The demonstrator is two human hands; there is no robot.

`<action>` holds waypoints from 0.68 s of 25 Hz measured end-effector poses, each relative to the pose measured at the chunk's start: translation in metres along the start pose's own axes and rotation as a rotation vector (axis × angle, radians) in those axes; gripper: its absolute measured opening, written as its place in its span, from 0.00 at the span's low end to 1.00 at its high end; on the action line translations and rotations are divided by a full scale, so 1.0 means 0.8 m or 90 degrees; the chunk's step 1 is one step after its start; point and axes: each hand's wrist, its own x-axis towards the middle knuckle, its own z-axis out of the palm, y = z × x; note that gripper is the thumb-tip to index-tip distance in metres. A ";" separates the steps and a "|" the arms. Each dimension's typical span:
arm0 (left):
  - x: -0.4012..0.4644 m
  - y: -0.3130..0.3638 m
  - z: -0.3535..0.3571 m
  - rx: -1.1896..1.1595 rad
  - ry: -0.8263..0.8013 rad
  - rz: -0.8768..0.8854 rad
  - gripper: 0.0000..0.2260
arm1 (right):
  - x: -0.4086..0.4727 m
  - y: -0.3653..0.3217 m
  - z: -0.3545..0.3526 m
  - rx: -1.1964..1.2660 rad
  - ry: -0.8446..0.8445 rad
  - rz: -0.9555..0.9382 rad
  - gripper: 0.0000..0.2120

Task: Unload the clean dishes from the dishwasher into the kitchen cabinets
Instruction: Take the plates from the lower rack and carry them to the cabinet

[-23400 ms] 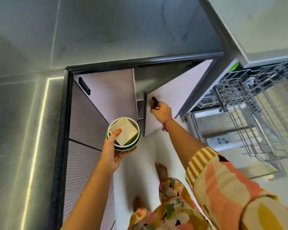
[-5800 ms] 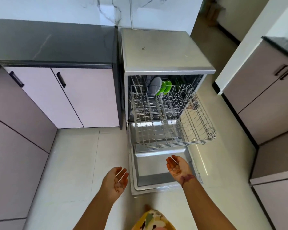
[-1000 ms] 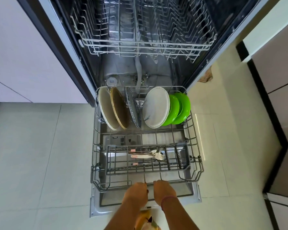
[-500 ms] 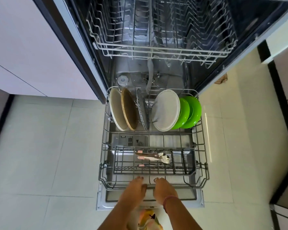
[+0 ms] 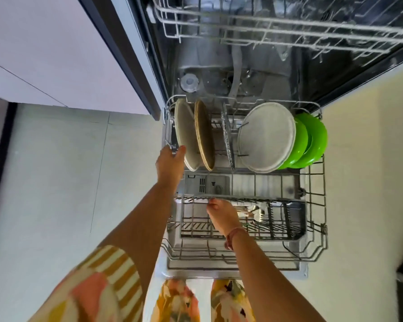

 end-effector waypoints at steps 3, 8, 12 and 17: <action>0.031 0.006 0.012 0.003 -0.046 0.023 0.16 | 0.021 -0.012 0.021 0.094 0.033 0.040 0.14; 0.027 0.007 0.012 -0.044 -0.068 0.063 0.14 | 0.040 -0.025 0.036 0.282 0.098 0.104 0.07; 0.011 0.003 -0.023 -0.078 -0.036 0.079 0.18 | 0.040 -0.053 0.030 0.588 0.146 0.210 0.08; -0.034 -0.022 -0.114 -0.318 -0.038 0.002 0.15 | 0.038 -0.104 0.008 0.874 0.157 0.243 0.14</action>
